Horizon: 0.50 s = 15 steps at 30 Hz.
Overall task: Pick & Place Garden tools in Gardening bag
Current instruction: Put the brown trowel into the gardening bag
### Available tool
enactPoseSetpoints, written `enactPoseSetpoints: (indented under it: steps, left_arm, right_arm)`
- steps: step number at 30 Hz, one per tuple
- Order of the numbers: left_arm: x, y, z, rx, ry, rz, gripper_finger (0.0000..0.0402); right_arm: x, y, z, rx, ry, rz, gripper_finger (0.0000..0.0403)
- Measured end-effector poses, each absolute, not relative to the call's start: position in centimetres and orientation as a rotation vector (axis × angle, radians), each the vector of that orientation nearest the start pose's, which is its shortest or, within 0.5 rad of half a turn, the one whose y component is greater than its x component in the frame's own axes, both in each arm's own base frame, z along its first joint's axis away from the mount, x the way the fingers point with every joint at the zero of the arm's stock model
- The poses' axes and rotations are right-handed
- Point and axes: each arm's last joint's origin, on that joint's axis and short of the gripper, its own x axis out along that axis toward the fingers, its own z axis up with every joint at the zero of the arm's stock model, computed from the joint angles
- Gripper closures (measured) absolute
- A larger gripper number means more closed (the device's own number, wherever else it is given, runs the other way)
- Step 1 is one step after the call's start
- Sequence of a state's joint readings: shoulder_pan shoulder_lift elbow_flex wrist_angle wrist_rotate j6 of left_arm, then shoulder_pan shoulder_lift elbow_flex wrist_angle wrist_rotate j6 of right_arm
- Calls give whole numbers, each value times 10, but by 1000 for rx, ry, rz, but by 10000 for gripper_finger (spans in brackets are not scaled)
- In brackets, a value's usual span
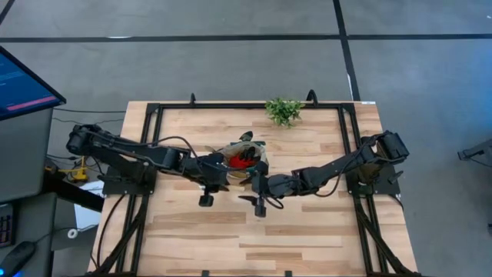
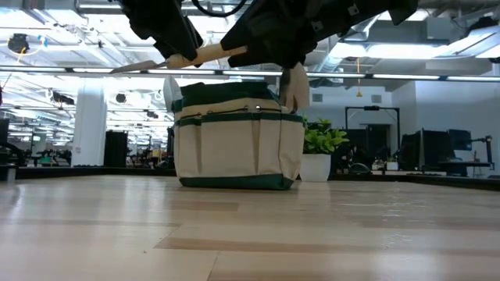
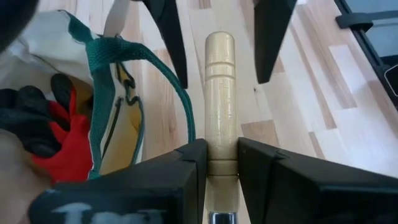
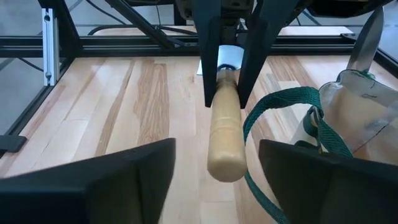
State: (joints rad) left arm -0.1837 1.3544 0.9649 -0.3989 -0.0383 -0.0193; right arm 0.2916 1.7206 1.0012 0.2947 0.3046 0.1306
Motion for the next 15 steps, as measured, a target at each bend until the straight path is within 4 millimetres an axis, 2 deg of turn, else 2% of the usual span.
enactPoseSetpoints:
  steps: [3,6,15]
  left_arm:
    - [276,-50,255,69,788,-130,356]
    - [276,-50,255,66,787,-129,356]
    - [277,-50,256,64,777,-130,356]
  right_arm:
    - [357,98,209,-2,404,-40,168]
    - [357,98,209,-2,403,-40,180]
    - [357,98,209,-1,404,-33,314]
